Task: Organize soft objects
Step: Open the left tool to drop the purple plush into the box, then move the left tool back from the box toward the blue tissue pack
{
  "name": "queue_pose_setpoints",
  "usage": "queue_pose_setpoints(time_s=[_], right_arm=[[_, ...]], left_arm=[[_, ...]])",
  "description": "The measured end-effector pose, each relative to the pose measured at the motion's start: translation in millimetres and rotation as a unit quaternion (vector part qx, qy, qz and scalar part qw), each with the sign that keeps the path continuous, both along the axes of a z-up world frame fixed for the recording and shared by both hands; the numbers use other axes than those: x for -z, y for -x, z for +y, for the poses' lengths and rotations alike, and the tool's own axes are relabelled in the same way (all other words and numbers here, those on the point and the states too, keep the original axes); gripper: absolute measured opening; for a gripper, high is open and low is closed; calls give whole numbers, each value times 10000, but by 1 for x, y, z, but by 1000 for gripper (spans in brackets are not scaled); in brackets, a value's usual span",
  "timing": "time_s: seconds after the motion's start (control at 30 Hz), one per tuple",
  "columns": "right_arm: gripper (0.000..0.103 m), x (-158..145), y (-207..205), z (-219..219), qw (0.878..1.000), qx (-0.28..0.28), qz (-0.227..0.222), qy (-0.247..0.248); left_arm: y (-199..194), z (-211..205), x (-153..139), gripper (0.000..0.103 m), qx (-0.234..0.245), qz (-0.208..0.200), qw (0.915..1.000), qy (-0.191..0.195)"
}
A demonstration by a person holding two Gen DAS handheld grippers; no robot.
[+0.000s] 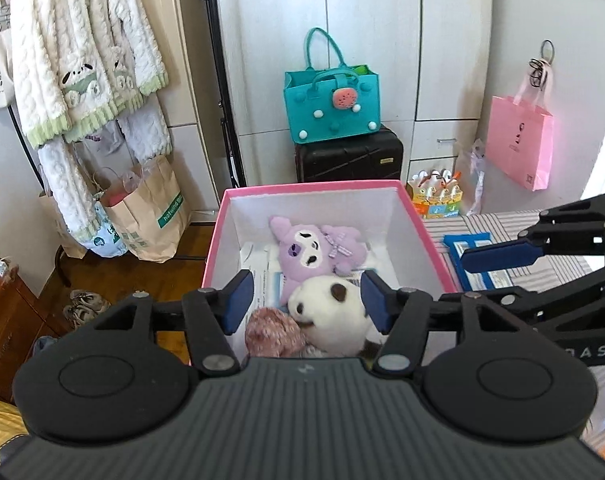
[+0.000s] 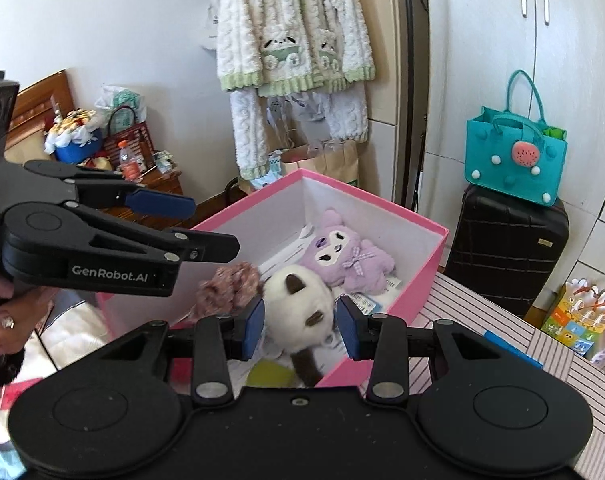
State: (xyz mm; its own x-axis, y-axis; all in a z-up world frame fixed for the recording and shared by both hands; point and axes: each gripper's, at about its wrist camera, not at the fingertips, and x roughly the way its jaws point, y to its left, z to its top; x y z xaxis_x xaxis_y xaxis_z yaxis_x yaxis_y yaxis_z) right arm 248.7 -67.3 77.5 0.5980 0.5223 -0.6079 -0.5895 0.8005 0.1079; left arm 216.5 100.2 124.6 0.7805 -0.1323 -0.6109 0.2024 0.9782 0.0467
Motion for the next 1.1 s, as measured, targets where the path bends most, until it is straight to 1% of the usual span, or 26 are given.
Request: queue_pose_setpoints(time_s=[0.2, 0.3, 0.47, 0.6, 0.7, 0.77, 0.83, 0.9, 1.0, 1.1], right_arm=[[46, -15, 34, -10, 9997, -184, -157, 8], [46, -18, 47, -16, 9995, -271, -151, -57], [48, -25, 72, -23, 9990, -352, -277, -52], [54, -29, 92, -32, 9984, -376, -415, -24], [55, -30, 106, -40, 9982, -344, -491, 31], [56, -31, 115, -47, 9981, -308, -524, 47], [60, -30, 123, -54, 9981, -240, -557, 76], [61, -29, 130, -60, 9980, -217, -580, 118], [61, -24, 138, -71, 9983, -117, -545, 168], [62, -19, 141, -81, 9982, 40, -537, 247]], left_arm=[[29, 0, -16, 61, 155, 33, 9999, -25], [44, -1, -20, 61, 222, 78, 9997, -47], [71, -6, -27, 61, 384, 18, 9990, -232], [91, -13, -29, 62, 573, -18, 9980, -263], [103, -18, -24, 62, 667, -74, 9974, -275], [109, -17, -18, 63, 622, -38, 9980, -141], [112, -15, -10, 63, 582, 6, 9983, 36], [115, -15, -1, 63, 534, 64, 9984, 197], [120, -19, 10, 63, 507, 100, 9981, 341], [128, -29, 17, 63, 555, 68, 9972, 496]])
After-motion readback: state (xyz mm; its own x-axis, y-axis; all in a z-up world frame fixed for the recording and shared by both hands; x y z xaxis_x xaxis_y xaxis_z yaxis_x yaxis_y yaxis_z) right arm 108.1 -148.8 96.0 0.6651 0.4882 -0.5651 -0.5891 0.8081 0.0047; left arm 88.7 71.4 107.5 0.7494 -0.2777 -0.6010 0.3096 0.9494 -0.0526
